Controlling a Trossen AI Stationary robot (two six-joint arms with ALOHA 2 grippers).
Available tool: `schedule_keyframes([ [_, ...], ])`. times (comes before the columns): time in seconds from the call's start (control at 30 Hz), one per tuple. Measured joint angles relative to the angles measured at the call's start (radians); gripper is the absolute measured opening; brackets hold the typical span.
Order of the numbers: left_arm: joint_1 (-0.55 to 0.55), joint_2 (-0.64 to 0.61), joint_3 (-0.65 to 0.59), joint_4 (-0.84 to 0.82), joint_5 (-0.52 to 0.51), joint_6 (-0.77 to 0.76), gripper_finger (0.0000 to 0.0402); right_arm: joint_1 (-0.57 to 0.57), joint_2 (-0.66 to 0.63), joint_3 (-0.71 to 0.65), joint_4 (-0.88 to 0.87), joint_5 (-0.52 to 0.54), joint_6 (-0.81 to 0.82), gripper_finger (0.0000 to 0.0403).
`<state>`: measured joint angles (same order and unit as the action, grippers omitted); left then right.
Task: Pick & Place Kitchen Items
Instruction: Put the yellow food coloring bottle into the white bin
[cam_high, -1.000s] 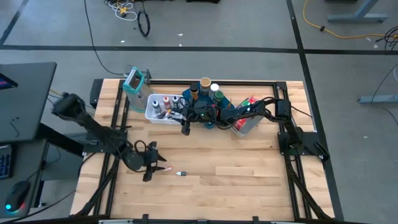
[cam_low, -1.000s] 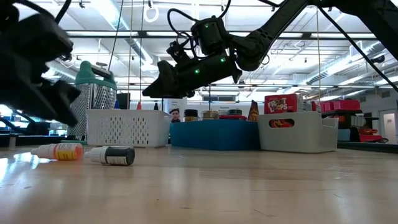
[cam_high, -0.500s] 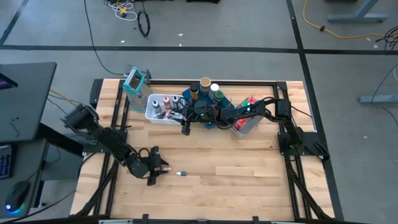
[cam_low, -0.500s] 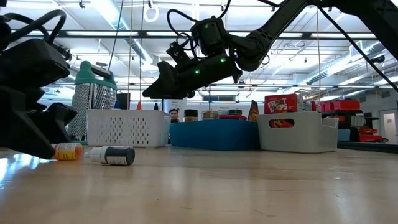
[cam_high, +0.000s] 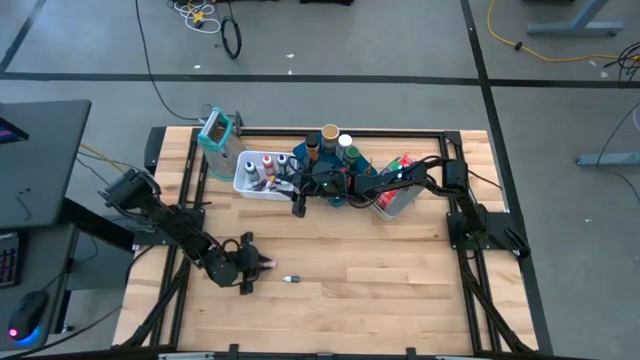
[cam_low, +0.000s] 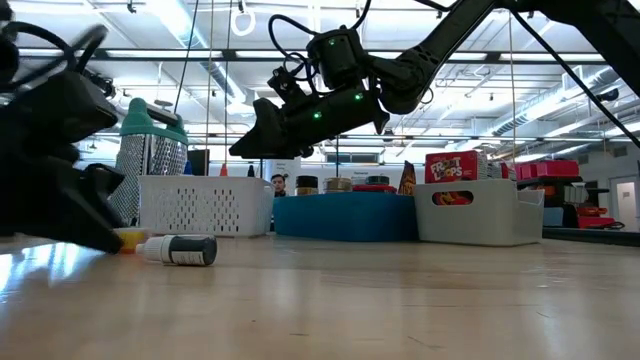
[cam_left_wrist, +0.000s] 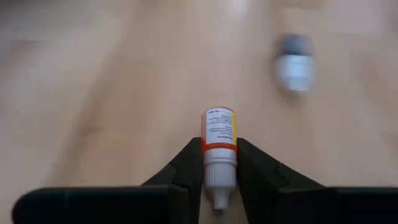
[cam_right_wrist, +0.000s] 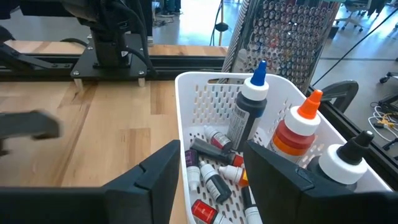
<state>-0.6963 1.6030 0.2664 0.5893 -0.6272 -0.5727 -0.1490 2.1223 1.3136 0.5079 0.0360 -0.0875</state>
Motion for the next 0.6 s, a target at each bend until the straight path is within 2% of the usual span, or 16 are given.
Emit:
schedule_keyframes([
  [0.17,0.020,-0.044,-0.002,-0.023,-0.138,0.015,0.0093,0.000,0.000,0.000,0.000,0.000,0.000,0.0187],
  [0.3,0.064,-0.108,-0.002,-0.050,-0.196,0.048,0.0096,0.000,0.000,0.000,0.000,0.000,0.000,0.0187],
  [0.6,0.211,-0.412,-0.002,-0.306,-0.275,0.179,0.0088,0.000,0.000,0.000,-0.007,0.000,0.000,0.0187],
])
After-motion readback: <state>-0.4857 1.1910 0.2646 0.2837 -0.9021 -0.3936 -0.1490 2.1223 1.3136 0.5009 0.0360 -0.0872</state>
